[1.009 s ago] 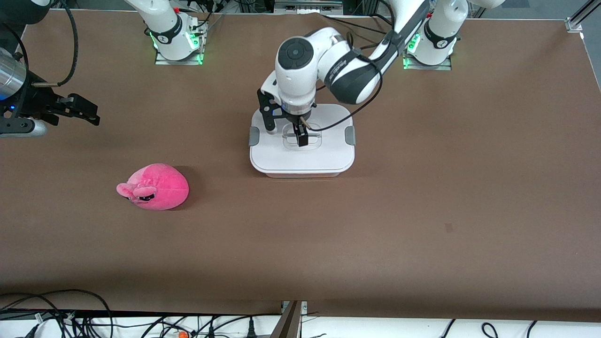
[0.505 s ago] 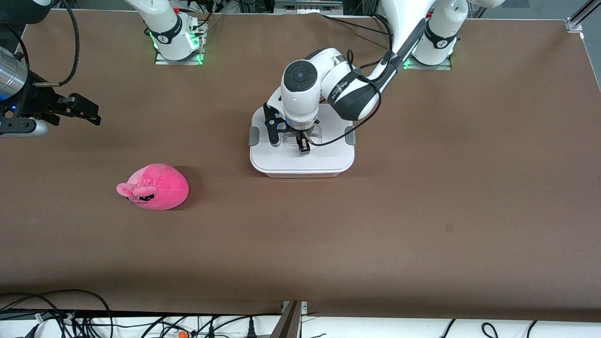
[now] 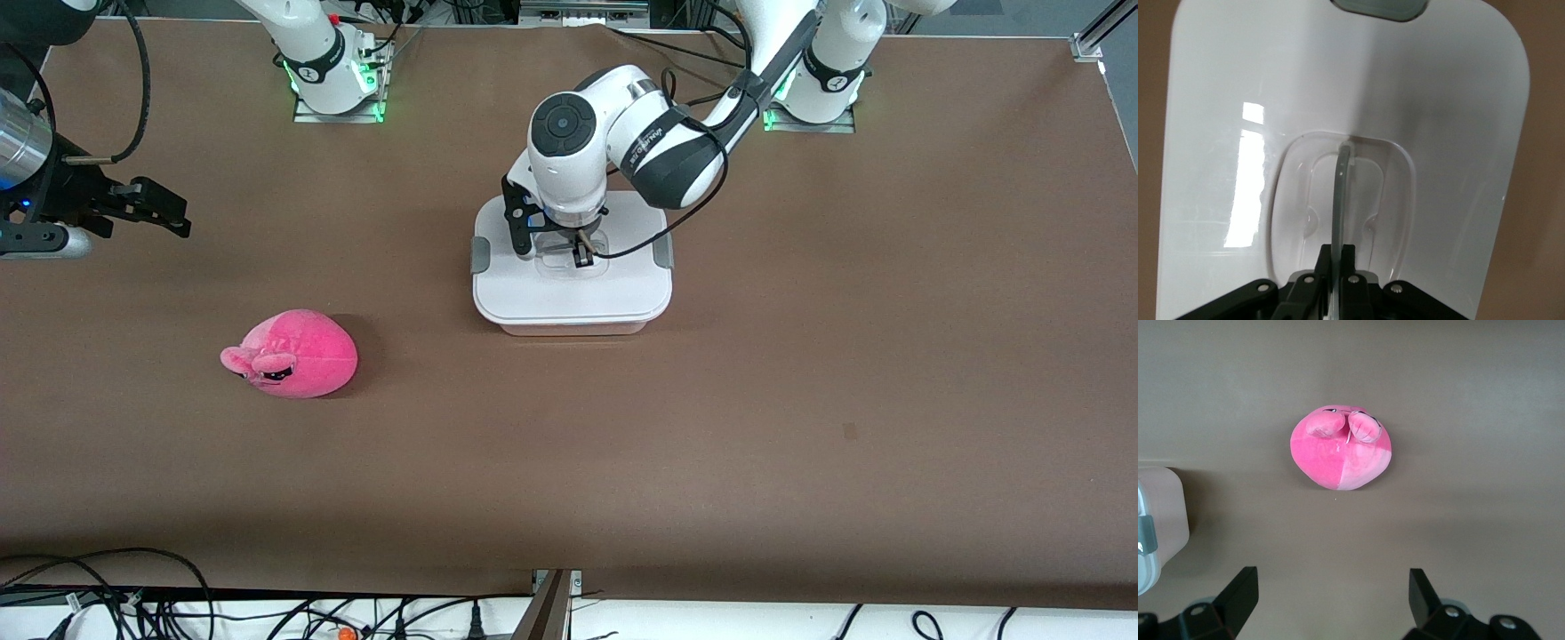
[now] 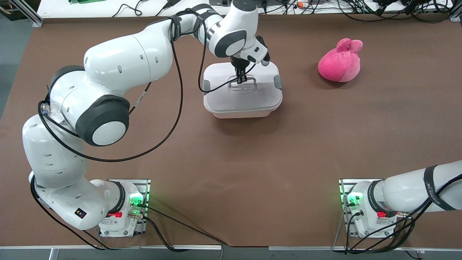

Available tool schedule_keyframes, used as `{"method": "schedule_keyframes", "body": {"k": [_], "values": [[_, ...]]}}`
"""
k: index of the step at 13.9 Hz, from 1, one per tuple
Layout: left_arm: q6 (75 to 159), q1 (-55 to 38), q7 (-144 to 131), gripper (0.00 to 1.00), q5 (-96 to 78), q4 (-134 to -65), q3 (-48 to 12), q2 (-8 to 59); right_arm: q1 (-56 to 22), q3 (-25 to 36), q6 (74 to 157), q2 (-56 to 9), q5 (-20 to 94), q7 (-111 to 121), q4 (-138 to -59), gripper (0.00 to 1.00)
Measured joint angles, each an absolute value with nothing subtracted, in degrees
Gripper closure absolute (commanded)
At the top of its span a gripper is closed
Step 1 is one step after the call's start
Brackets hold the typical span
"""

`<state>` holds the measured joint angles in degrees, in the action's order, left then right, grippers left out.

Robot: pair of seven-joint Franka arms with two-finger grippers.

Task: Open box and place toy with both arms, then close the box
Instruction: 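Close the left gripper on the lid handle, then lift the lid off and set it beside the box with the left gripper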

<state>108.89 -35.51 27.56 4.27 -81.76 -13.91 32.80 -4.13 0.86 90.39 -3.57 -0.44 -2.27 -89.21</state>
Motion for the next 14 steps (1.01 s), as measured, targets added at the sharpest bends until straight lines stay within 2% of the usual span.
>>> {"method": "schedule_keyframes", "body": {"k": [5,10,14], "values": [[106.8,-35.2,27.5,1.00,3.1,-80.4,-13.9,31.4,-4.1,0.9,90.4,-3.6,-0.4,-2.3,-89.2,0.00],[91.5,-32.2,28.0,1.00,2.7,-79.5,-13.9,24.9,-4.0,1.2,90.4,-3.6,-0.4,-2.2,-89.2,0.00],[78.0,-20.4,34.0,1.00,-0.3,-79.2,-13.5,17.8,-4.0,1.2,92.6,-4.1,-0.5,-2.2,-89.2,0.00]]}}
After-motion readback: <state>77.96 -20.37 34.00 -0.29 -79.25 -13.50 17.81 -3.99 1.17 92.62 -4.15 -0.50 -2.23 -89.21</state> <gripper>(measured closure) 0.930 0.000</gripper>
